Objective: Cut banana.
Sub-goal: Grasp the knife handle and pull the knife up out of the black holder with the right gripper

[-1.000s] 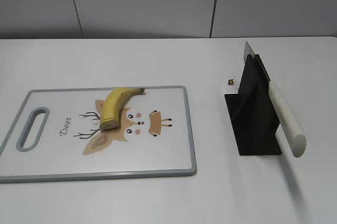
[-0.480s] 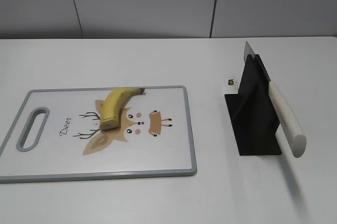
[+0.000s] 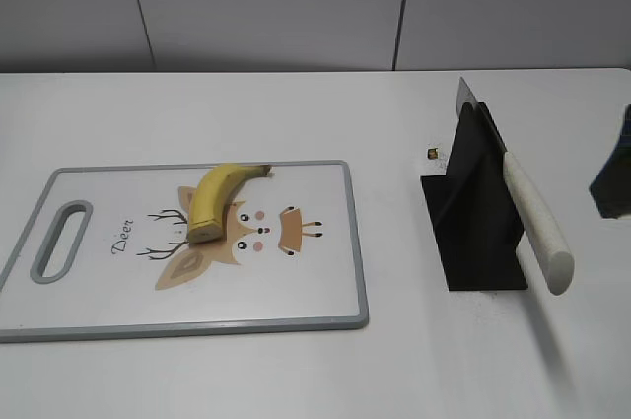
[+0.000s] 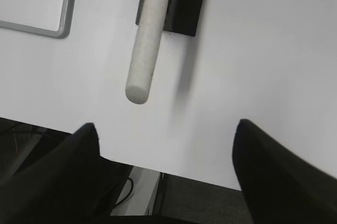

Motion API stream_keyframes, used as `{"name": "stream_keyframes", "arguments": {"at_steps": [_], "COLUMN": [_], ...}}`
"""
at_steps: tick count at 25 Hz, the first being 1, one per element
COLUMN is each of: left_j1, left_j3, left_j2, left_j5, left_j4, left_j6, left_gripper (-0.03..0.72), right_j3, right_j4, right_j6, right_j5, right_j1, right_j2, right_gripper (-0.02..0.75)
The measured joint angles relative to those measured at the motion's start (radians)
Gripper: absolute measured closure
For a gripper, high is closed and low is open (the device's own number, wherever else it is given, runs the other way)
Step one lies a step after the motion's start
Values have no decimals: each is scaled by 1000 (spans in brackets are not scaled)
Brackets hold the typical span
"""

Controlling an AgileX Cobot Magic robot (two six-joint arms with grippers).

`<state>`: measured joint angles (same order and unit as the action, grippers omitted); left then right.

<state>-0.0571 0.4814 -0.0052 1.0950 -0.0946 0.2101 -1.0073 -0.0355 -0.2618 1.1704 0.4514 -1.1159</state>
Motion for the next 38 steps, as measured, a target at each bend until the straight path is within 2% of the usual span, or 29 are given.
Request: {"name": "stream_keyframes", "arguments": {"at_steps": [9,26,29,34,38], "left_j1": [0,0,0,0,0], "left_j3": [0,0,0,0,0], "left_j2": [0,0,0,0,0], "left_j5": [0,0,0,0,0], "left_j4": [0,0,0,0,0], "left_j6": [0,0,0,0,0], "left_gripper": [196,196,196,196,196], "right_j3": [-45,-48,-48,-50,-50], "right_j4": [-85,-36,-36,-36,-37], "right_j6": [0,-75,-78,-118,-160], "right_j5": [-20,-107,-107,-109,-109], "right_j1": [0,0,0,0,0], "right_j2": [-201,-447,-470,-499,-515], "right_gripper": [155,178,236,396,444]}}
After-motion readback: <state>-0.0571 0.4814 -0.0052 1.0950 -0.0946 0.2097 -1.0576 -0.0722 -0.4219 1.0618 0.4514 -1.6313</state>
